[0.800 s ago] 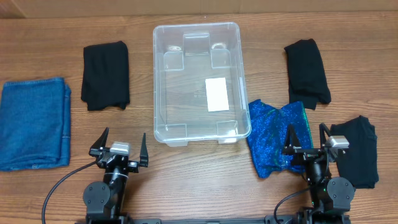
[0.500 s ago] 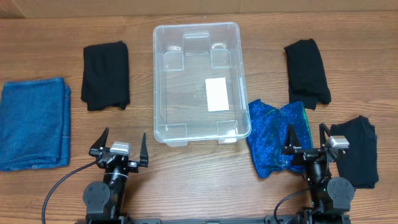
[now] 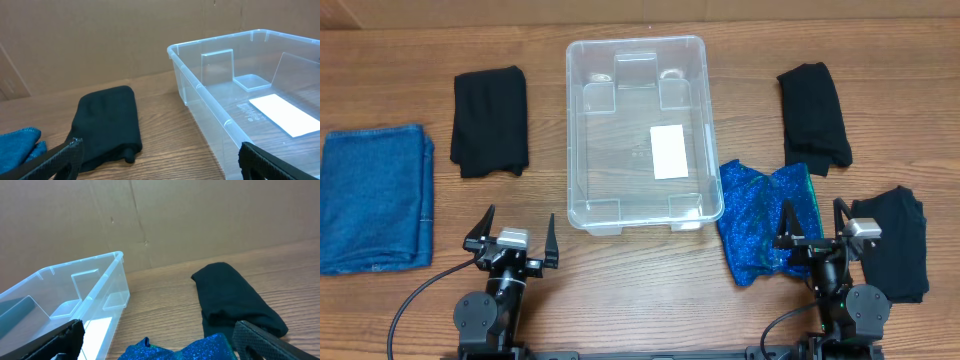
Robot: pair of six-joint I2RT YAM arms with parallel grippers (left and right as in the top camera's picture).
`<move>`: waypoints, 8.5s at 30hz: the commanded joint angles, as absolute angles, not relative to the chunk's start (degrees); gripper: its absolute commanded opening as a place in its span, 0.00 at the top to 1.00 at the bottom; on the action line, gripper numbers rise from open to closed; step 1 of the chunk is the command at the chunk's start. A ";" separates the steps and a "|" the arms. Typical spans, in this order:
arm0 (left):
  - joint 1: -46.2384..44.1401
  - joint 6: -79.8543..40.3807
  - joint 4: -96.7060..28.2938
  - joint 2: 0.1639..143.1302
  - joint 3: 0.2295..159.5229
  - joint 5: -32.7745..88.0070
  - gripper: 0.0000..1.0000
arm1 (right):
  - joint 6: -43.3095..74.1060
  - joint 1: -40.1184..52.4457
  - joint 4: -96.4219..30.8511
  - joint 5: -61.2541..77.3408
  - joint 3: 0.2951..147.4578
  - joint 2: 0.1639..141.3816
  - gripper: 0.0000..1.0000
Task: Pack container
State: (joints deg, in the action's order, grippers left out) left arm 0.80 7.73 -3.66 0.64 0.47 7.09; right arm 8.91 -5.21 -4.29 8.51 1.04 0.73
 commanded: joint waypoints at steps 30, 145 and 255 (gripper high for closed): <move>1.10 8.14 -3.70 0.32 0.27 7.11 0.00 | 18.20 -5.10 6.37 26.65 6.72 0.19 0.00; 1.10 8.14 -3.70 0.32 0.27 7.11 0.00 | -22.48 -20.32 -41.34 31.18 96.82 128.97 0.00; 1.10 8.14 -3.73 0.32 0.27 7.11 0.00 | 23.94 23.27 -27.24 38.52 109.30 131.46 0.20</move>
